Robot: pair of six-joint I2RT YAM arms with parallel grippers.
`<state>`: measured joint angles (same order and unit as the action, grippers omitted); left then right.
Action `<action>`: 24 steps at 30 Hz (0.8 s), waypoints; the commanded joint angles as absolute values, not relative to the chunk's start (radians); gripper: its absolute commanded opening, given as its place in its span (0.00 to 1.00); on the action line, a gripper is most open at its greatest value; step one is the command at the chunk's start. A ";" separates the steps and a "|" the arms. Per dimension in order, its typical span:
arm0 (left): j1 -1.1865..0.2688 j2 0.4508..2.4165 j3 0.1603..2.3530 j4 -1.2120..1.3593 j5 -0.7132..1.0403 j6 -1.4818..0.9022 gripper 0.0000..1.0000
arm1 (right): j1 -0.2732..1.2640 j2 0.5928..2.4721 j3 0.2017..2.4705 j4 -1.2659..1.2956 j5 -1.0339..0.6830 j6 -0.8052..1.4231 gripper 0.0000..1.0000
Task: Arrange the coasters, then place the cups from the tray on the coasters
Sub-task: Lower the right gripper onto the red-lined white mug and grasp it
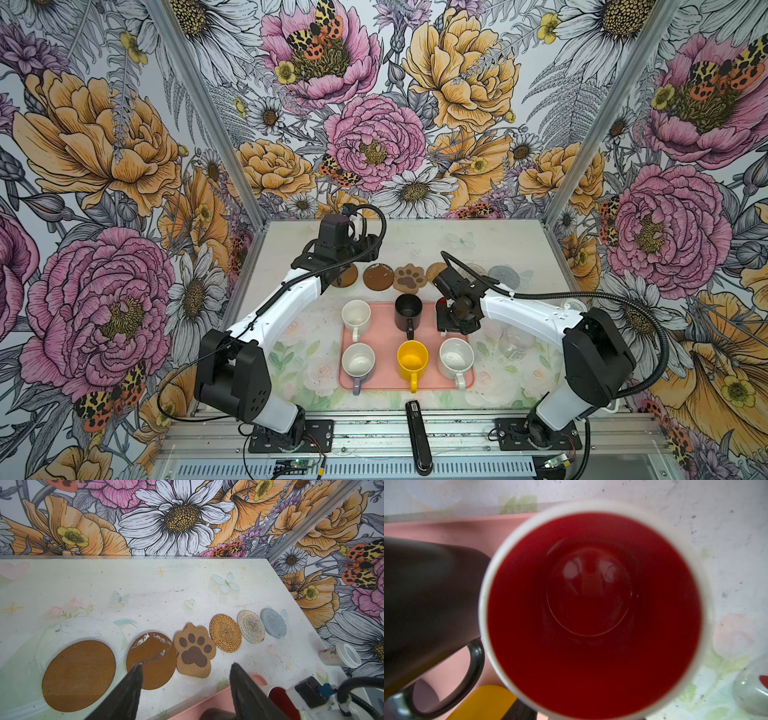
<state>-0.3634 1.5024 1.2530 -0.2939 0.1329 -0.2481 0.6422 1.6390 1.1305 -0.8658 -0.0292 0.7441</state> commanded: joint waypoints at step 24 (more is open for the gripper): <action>-0.337 1.463 1.220 -0.276 0.166 -0.281 0.68 | 0.606 1.718 1.186 -0.864 0.026 0.705 0.00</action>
